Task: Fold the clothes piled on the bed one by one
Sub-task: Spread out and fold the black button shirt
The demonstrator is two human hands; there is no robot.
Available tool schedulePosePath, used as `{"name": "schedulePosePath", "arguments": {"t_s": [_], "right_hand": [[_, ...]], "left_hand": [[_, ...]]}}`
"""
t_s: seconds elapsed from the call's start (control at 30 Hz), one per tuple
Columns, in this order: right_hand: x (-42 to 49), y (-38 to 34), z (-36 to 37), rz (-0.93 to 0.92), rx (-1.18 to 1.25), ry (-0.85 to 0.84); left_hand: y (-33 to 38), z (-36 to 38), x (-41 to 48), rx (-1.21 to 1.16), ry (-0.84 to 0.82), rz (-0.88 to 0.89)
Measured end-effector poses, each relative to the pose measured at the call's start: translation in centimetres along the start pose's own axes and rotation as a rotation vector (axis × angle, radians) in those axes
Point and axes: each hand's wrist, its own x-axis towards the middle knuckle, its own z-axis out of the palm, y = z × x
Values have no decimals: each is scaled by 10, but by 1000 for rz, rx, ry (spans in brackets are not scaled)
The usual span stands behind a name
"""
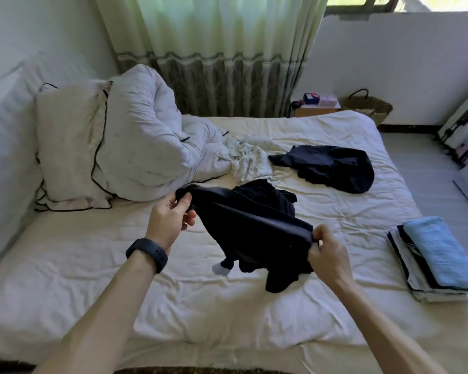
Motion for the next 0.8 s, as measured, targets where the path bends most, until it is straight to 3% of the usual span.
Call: {"name": "schedulePosePath", "arguments": {"t_s": [0.07, 0.13, 0.2, 0.27, 0.37, 0.43, 0.6, 0.8], "right_hand": [[-3, -32, -8, 24, 215, -48], [-4, -63, -14, 63, 338, -108], [-3, -98, -14, 104, 401, -155], [-4, -132, -7, 147, 515, -204], [-5, -180, 9, 214, 725, -226], [-6, -210, 18, 255, 880, -209], [8, -247, 18, 222, 918, 88], [19, -217, -9, 348, 987, 381]], "left_hand": [[3, -13, 11, 57, 82, -74], [3, -17, 12, 276, 82, -92], [-3, -9, -5, 506, -26, 67], [-12, 10, -34, 577, -220, 178], [-22, 38, -63, 601, -479, 140], [-26, 44, -61, 594, -515, 78], [-23, -7, -2, 700, -416, 194], [16, -93, 85, 733, -364, 342]]}}
